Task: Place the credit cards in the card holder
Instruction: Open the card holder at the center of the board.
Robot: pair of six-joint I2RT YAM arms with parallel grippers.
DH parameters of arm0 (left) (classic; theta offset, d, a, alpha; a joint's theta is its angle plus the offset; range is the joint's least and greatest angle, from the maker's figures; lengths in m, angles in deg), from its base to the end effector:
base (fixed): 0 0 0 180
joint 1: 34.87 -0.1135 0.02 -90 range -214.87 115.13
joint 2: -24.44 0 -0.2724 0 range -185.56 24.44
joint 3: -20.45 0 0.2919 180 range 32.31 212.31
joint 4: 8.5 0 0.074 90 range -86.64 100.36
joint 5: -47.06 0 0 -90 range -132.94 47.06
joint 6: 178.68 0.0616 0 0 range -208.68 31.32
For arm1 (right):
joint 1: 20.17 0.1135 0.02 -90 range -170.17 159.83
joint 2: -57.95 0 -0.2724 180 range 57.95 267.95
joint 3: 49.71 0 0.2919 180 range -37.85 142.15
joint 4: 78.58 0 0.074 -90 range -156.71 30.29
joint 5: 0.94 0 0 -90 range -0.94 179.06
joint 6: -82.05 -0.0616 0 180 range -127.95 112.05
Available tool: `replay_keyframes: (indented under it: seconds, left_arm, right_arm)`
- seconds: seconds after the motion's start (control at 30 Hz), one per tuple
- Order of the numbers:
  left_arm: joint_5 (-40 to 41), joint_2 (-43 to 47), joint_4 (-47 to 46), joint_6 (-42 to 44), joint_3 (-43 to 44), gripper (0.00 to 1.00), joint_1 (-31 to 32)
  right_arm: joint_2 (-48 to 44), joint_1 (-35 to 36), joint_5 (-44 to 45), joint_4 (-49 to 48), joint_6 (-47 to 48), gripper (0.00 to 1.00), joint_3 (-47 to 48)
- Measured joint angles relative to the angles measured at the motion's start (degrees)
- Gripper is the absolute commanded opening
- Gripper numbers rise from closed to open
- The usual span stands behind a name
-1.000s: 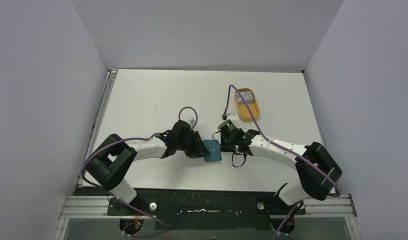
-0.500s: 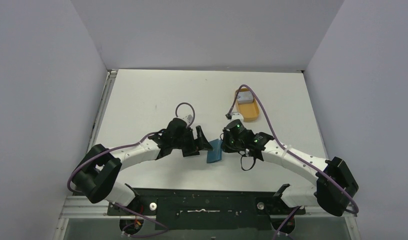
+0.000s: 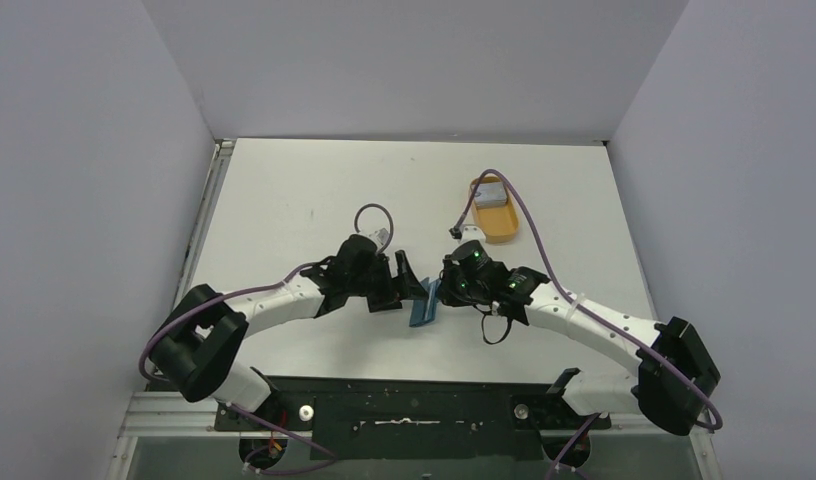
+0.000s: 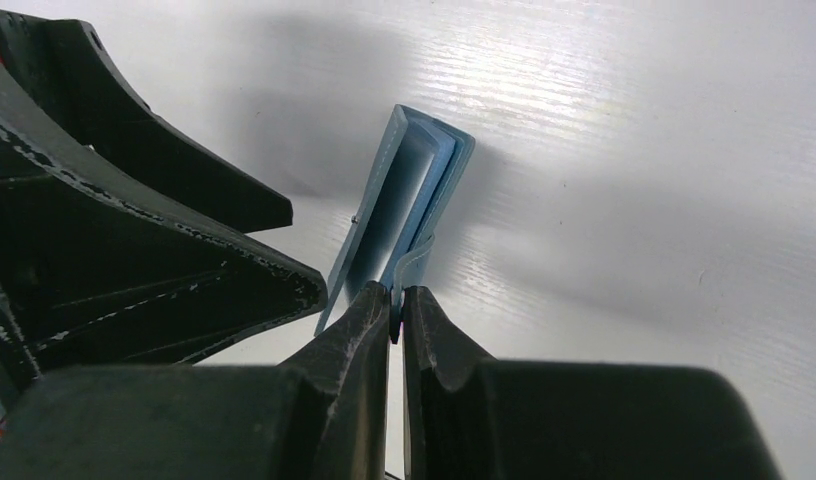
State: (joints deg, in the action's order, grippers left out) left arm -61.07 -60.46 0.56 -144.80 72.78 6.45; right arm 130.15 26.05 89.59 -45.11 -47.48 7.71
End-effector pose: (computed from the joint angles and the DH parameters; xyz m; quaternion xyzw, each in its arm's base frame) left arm 0.2433 -0.2394 0.1396 -0.0520 0.9016 -0.3989 0.1589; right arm 0.2144 0.2229 0.1972 -0.0529 0.9329 0.2393 0.2641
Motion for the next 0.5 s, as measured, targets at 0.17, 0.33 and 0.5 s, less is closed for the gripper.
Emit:
replay_keyframes:
  seconds: [0.17,0.33,0.5]
  left_arm:
    - [-0.04,-1.01,0.13,0.52,1.22,0.7,0.2]
    - [-0.02,-2.75,0.96,1.31,2.36,0.58,0.35]
    - [0.11,-4.61,2.34,2.23,2.97,0.43,0.72]
  right_arm:
    - [-0.37,0.17,0.02,-0.15,-0.2,0.0,0.0]
    - [-0.39,0.35,0.0,-0.17,-0.2,0.0,0.0]
    - [-0.66,0.37,-0.39,-0.59,-0.37,0.0,-0.39]
